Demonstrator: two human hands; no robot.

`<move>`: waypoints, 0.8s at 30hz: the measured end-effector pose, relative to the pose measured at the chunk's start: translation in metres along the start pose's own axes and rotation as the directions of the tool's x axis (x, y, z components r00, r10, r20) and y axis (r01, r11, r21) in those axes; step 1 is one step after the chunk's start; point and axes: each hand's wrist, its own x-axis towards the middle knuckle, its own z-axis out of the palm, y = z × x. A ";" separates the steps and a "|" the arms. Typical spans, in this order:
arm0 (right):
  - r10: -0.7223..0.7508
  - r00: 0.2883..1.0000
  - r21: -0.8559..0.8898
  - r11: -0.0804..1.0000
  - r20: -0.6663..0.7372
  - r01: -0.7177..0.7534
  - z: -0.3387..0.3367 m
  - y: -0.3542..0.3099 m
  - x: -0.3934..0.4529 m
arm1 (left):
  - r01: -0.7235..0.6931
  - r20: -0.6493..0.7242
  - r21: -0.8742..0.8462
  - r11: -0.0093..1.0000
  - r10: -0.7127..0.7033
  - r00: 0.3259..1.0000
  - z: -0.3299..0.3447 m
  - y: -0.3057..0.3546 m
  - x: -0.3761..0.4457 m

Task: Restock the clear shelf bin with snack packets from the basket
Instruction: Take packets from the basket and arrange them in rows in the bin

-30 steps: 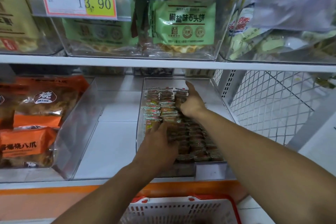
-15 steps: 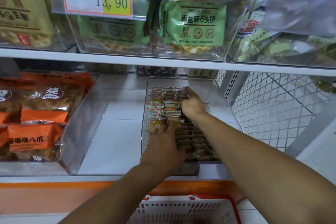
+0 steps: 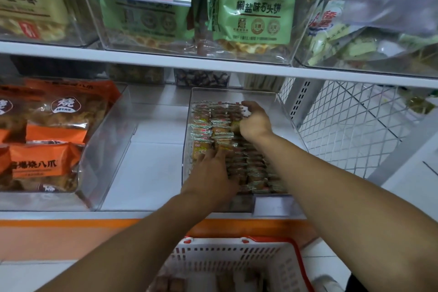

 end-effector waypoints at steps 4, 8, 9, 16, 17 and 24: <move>-0.020 0.999 0.082 0.996 -0.049 0.024 -0.015 0.003 -0.026 | 0.001 0.021 0.040 0.999 -0.002 1.000 -0.001 0.003 -0.004; -0.195 0.973 0.143 0.967 -0.125 0.212 -0.029 0.001 -0.076 | -0.032 0.001 0.136 0.990 0.032 0.999 -0.010 0.011 -0.009; -0.280 0.942 0.127 0.944 -0.184 0.306 -0.033 0.000 -0.092 | -0.047 -0.022 0.155 0.987 0.051 0.998 -0.014 0.015 -0.013; -0.710 0.694 0.005 0.699 -0.122 0.716 -0.030 0.067 -0.204 | -0.311 -0.195 0.075 0.947 0.320 0.927 -0.026 0.006 -0.082; -0.657 0.754 -0.025 0.753 0.034 0.657 -0.023 0.089 -0.215 | -0.336 -0.136 0.057 0.940 0.340 0.930 -0.019 -0.003 -0.094; 0.307 0.559 -0.590 0.674 0.770 0.444 0.017 0.261 -0.274 | -0.194 0.684 0.339 0.921 -0.100 0.723 0.089 -0.110 -0.171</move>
